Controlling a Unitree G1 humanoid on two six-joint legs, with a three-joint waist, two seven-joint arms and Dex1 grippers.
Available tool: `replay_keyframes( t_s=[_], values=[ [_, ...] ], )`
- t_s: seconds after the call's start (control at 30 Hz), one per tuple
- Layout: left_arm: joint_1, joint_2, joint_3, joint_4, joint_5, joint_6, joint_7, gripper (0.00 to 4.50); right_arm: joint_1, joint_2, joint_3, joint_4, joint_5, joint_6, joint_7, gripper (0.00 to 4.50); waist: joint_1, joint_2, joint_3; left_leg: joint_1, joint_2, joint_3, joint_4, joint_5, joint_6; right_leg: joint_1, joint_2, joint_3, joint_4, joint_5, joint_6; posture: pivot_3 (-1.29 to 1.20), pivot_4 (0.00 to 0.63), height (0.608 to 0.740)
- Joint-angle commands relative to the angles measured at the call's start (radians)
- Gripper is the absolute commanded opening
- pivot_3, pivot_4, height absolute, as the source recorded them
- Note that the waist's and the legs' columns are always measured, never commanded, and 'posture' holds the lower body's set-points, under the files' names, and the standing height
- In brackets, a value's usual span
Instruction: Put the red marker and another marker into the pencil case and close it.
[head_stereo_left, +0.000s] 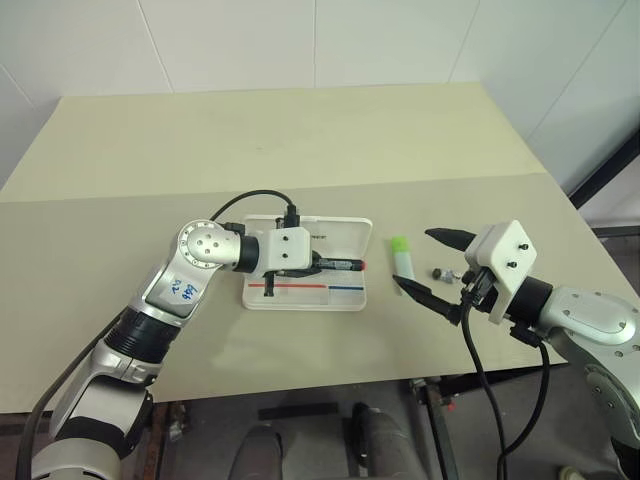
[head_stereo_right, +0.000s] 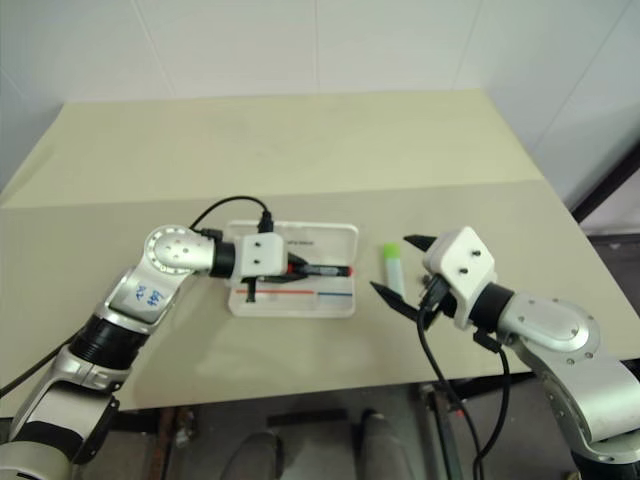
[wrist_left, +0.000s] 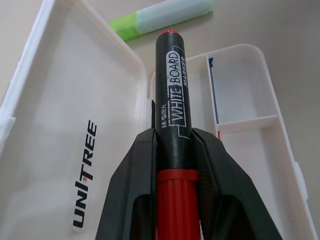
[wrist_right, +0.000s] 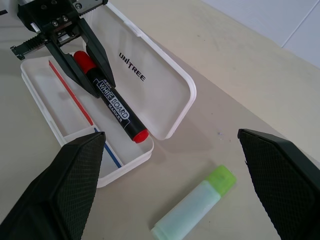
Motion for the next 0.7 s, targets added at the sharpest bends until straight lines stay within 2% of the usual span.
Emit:
replay_keyframes(
  t_s=[0.03,0.33,0.57,0.7],
  values=[
    [0.002,0.013,0.014,-0.014,0.024,-0.02,0.011,1.35,-0.004,-0.01,-0.033,-0.035,0.006,-0.001,-0.006,4.5,0.0,0.0,0.0,0.0,0.0,0.0,0.0,0.0,0.0,0.0,0.0,0.0,0.0,0.0,0.0,0.0,0.15,0.74],
    [0.003,-0.001,0.025,-0.018,0.041,-0.025,0.035,4.4,-0.005,-0.013,-0.034,-0.033,0.007,0.003,-0.003,4.5,0.0,0.0,0.0,0.001,0.0,0.0,0.0,0.0,0.0,0.0,0.0,0.0,0.002,0.0,0.0,0.0,0.15,0.74],
    [0.017,0.001,0.025,-0.099,-0.002,0.045,-0.009,4.4,-0.006,-0.017,-0.034,-0.031,0.005,0.001,0.0,4.5,0.0,0.0,0.0,0.001,0.0,0.0,0.0,0.0,0.0,0.0,0.0,0.0,0.003,0.0,0.0,0.0,0.15,0.74],
    [0.034,-0.016,0.043,-0.214,-0.097,0.127,-0.052,4.4,-0.008,-0.018,-0.033,-0.03,0.004,0.001,0.0,4.5,0.0,0.0,0.0,0.001,0.0,0.0,0.0,0.0,0.0,0.0,0.0,0.001,0.003,0.0,0.0,0.0,0.15,0.74]
  ],
)
